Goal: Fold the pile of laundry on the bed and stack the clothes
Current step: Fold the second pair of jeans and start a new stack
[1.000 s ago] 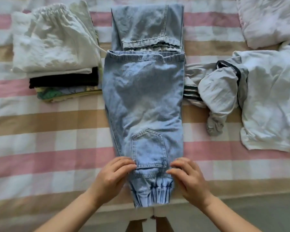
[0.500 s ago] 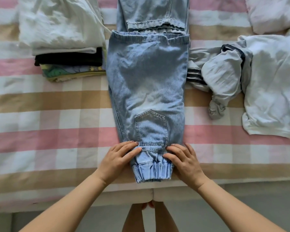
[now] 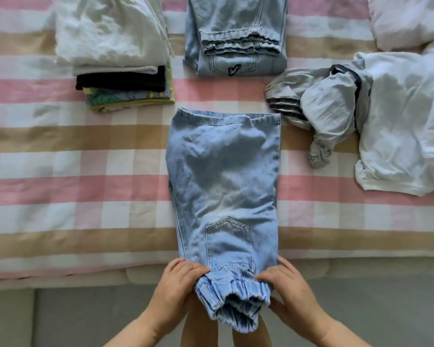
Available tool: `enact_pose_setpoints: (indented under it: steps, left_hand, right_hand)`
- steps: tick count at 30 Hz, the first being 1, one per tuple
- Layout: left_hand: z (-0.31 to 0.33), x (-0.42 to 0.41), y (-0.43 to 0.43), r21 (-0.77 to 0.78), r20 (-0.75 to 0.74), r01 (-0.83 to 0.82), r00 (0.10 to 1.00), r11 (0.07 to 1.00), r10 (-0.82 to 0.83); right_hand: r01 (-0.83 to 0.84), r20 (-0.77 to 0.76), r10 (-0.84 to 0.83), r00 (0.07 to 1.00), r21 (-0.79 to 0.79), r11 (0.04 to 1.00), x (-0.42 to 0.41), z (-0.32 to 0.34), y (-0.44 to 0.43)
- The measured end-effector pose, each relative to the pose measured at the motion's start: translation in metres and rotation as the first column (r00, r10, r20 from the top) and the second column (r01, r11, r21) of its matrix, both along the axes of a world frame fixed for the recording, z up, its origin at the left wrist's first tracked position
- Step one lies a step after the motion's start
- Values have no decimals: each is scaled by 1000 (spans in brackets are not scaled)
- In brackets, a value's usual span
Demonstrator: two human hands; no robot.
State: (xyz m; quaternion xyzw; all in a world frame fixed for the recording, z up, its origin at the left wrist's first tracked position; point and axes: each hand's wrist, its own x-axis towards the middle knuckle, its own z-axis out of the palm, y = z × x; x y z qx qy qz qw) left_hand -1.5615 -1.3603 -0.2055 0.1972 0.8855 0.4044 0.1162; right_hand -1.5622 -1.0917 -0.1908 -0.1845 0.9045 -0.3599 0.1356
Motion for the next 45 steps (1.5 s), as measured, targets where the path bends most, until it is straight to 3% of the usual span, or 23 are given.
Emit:
enact_pose_setpoints:
  steps: [2,5,8,12,15,21,23,25,27,28,30,33,36,39,42,43,45]
  left_hand:
    - [6,9,1,46,86,-76,994,996,72]
    - [14,-5,5,130,74,-205,978,970,196]
    - [29,-47,11,217,107,-371,928,903,356]
    - [32,-122,26,237,165,-570,822,787,546]
    - [18,-175,38,191,169,-649,761,737,626]
    - [-32,-231,44,-115,199,-669,709,734,677]
    - [-34,-235,46,-208,147,-674,695,709,704]
    - [-29,-232,54,-232,-56,-673,731,703,681]
    - [-24,-226,64,-211,-246,-575,814,790,527]
    - [-25,-224,69,-243,-293,-489,860,837,418]
    - [-32,-222,73,-403,-258,-331,936,853,242]
    - [-49,-225,69,-562,-128,-228,974,795,189]
    - [-60,-227,68,-599,-71,-201,978,775,198]
    - [-58,-227,67,-569,-56,-176,983,803,176]
    - [-39,-217,55,-411,-105,-400,913,819,394]
    - [-34,-212,48,-372,-92,-532,836,761,540]
    - [-28,-205,34,-365,78,-686,651,629,755]
  right_hand:
    - [19,16,-18,1000,-12,1000,5,3,1]
    - [103,61,-96,993,-122,987,-9,16,-1]
    - [301,173,-259,950,-305,903,-54,43,-12]
    - [453,266,-370,890,-419,787,-131,49,-32]
    - [491,250,-430,868,-296,819,-182,26,-42]
    - [556,225,-530,817,-69,828,-235,-40,-51]
    - [573,194,-568,800,33,819,-237,-49,-52]
    - [595,-49,-594,803,60,801,-232,-46,-58]
    - [513,-305,-474,826,58,856,-222,-44,-66]
    - [443,-361,-383,850,98,891,-217,-45,-70]
    - [359,-369,-251,895,263,895,-209,-52,-76]
    - [294,-214,-220,952,440,849,-212,-64,-76]
    - [208,-86,-190,978,453,867,-214,-85,-75]
    - [228,-113,-198,974,416,881,-212,-75,-74]
    - [522,-208,-481,852,259,812,-205,-59,-63]
    - [636,-154,-617,772,229,737,-202,-55,-57]
    - [745,49,-785,617,283,604,-198,-52,-48]
